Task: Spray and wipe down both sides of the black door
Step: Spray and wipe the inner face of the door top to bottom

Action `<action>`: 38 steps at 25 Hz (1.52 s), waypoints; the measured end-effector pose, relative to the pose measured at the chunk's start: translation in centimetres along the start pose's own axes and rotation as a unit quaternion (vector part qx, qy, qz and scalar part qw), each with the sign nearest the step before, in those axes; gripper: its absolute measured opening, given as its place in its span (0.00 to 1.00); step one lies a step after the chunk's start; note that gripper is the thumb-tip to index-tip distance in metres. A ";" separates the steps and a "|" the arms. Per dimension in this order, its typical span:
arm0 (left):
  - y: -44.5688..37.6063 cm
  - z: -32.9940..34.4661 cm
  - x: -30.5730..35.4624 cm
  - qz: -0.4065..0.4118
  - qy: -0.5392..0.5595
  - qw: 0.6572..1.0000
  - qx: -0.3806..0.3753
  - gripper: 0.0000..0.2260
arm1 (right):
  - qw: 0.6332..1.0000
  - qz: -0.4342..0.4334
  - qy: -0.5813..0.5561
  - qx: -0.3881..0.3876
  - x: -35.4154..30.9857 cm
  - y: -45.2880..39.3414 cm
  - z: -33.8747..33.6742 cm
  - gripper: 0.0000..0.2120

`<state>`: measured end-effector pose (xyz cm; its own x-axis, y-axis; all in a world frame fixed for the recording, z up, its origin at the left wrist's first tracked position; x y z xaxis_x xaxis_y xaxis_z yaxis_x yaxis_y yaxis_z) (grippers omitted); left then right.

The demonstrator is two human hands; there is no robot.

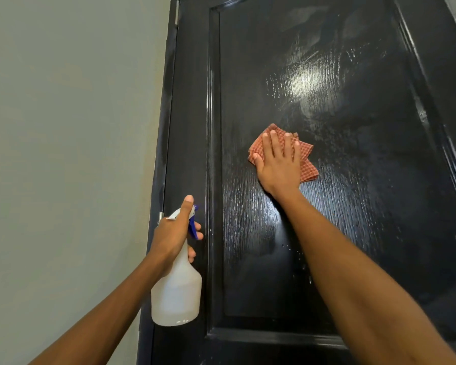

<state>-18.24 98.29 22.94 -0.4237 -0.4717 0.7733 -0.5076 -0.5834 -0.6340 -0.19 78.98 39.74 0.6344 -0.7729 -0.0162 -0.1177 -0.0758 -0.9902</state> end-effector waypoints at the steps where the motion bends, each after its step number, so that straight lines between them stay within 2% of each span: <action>1: 0.0 -0.5 -0.7 -0.003 -0.002 1.000 0.004 0.26 | 0.999 0.032 -0.014 0.019 -0.5 0.7 0.3 0.31; 2: 0.0 -0.8 -1.2 -0.007 -0.005 1.000 0.008 0.27 | 0.999 0.015 -0.021 0.024 -1.7 1.5 0.5 0.31; 4: 0.5 -1.1 -2.5 -0.020 -0.011 1.000 0.019 0.29 | 0.995 -0.096 -0.021 -0.009 -5.2 4.1 2.0 0.32; 7: 1.8 -0.8 -3.4 -0.032 -0.010 0.999 0.029 0.28 | 0.962 -0.257 0.018 -0.085 -9.4 10.2 4.9 0.33; 11: 3.4 -0.7 -4.2 -0.039 -0.015 0.998 0.039 0.28 | 0.939 -0.323 0.003 -0.120 -10.3 19.1 6.7 0.33; 14: 4.5 -0.7 -4.7 -0.055 -0.026 0.997 0.039 0.31 | 0.890 -0.431 0.005 -0.147 -9.1 26.6 7.7 0.29; 16: 5.1 -0.4 -4.4 -0.053 -0.032 0.998 0.030 0.30 | 0.865 -0.469 0.029 -0.174 -8.4 26.9 7.8 0.28; 18: 5.5 -0.1 -4.1 -0.049 -0.034 0.998 0.023 0.29 | 0.893 -0.424 0.024 -0.151 -9.0 22.1 6.4 0.29; 21: 5.9 0.2 -4.1 -0.054 -0.038 0.997 0.029 0.28 | 0.952 -0.269 0.012 -0.143 -9.8 13.3 4.6 0.30; 23: 6.2 0.3 -4.1 -0.051 -0.031 0.998 0.029 0.27 | 0.966 -0.221 0.003 -0.130 -10.5 12.1 4.7 0.30; 25: 6.5 0.4 -4.1 -0.045 -0.027 0.998 0.026 0.26 | 0.963 -0.237 -0.009 -0.126 -11.2 15.0 5.8 0.30; 27: 6.8 1.0 -4.2 -0.046 -0.035 0.998 0.014 0.29 | 0.940 -0.313 -0.012 -0.135 -11.2 20.8 6.7 0.30; 29: 6.9 2.2 -4.2 -0.051 -0.045 0.998 0.003 0.33 | 0.907 -0.398 0.012 -0.136 -9.1 25.7 7.1 0.30; 31: 6.8 4.0 -3.7 -0.041 -0.036 0.998 -0.014 0.34 | 0.907 -0.406 0.014 -0.113 -5.4 25.2 5.7 0.31; 32: 6.9 4.9 -3.4 -0.034 -0.023 0.999 -0.022 0.33 | 0.926 -0.366 0.006 -0.092 -3.3 23.4 4.7 0.31; 35: 6.9 6.6 -3.2 -0.031 0.018 0.999 -0.029 0.32 | 0.988 -0.153 0.004 -0.036 5.0 16.8 1.3 0.32; 38: 7.1 6.7 -3.8 -0.040 0.005 0.998 -0.039 0.32 | 0.998 0.064 0.007 0.003 12.7 16.6 -0.6 0.33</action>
<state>-15.21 91.56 15.54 -0.3862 -0.4186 0.8219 -0.5971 -0.5658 -0.5687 5.47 67.57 23.18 0.6036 -0.7848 -0.1407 -0.1918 0.0283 -0.9810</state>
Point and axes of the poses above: each hand's wrist, its own y-axis away from the middle knuckle, its own z-axis out of the palm, x = y × z, the point moved 8 cm from there along -y, towards the middle knuckle, and after that the axes turned 1 degree about -y, right-handed, at the moved point
